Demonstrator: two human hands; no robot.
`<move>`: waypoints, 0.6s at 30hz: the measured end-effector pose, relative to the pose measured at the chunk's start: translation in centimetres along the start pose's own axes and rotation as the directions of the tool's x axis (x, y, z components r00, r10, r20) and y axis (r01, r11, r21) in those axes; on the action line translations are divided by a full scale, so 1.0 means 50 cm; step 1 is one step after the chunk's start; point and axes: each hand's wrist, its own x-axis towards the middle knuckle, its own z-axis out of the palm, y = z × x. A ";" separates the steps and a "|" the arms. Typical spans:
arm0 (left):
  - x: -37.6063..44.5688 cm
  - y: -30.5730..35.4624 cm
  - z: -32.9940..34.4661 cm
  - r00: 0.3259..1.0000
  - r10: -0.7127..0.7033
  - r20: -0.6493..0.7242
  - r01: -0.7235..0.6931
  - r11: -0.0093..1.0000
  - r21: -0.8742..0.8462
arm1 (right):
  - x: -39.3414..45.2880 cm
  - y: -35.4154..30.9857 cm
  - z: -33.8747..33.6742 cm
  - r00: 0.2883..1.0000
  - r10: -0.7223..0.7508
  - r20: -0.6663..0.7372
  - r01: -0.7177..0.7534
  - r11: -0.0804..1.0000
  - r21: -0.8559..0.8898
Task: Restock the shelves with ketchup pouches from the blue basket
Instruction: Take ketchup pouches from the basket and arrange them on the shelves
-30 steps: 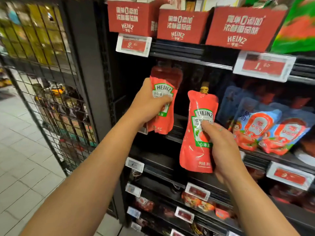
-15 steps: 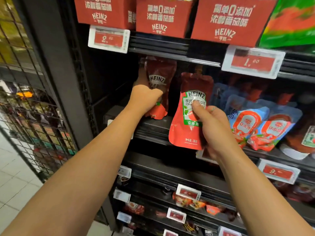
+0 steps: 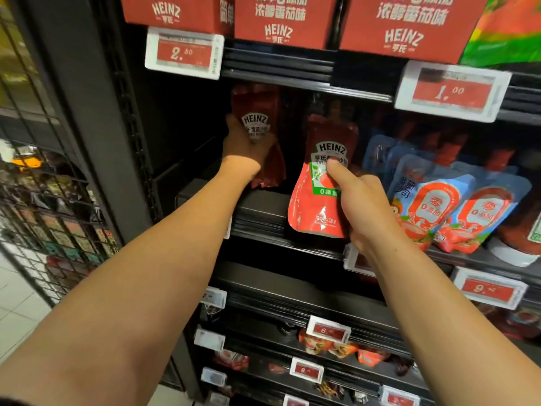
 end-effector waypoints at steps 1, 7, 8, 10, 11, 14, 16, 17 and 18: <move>-0.002 -0.006 0.004 1.000 0.016 0.000 -0.016 1.000 0.013 | 0.005 0.000 0.003 1.000 -0.008 -0.011 0.008 1.000 0.012; -0.019 -0.012 0.015 0.995 0.078 0.067 -0.074 0.995 -0.064 | 0.055 -0.014 0.008 0.985 -0.046 -0.164 0.037 0.997 -0.062; -0.020 -0.011 0.012 0.995 0.063 0.080 -0.057 0.996 -0.073 | 0.061 -0.015 0.013 0.982 -0.052 -0.181 0.034 0.994 -0.102; -0.022 -0.009 0.009 0.994 0.028 0.108 -0.015 0.994 -0.112 | 0.079 -0.010 0.021 0.975 -0.108 -0.193 0.075 0.983 -0.170; -0.023 -0.008 0.009 0.993 0.021 0.115 -0.008 0.994 -0.108 | 0.092 -0.006 0.025 0.972 -0.145 -0.185 0.109 0.975 -0.191; -0.018 -0.010 0.011 0.993 0.052 0.110 -0.048 0.998 -0.035 | 0.126 -0.005 0.033 0.967 -0.226 -0.121 0.192 0.951 -0.242; -0.015 -0.015 0.012 0.986 0.093 0.138 -0.094 0.996 0.003 | 0.153 -0.007 0.031 0.965 -0.251 -0.080 0.221 0.937 -0.271; -0.014 -0.019 0.014 0.981 0.119 0.154 -0.124 0.992 0.024 | 0.168 -0.006 0.029 0.970 -0.235 -0.066 0.210 0.942 -0.260; -0.014 -0.023 0.016 0.974 0.148 0.172 -0.157 0.987 0.039 | 0.182 -0.007 0.027 0.978 -0.203 -0.047 0.187 0.956 -0.227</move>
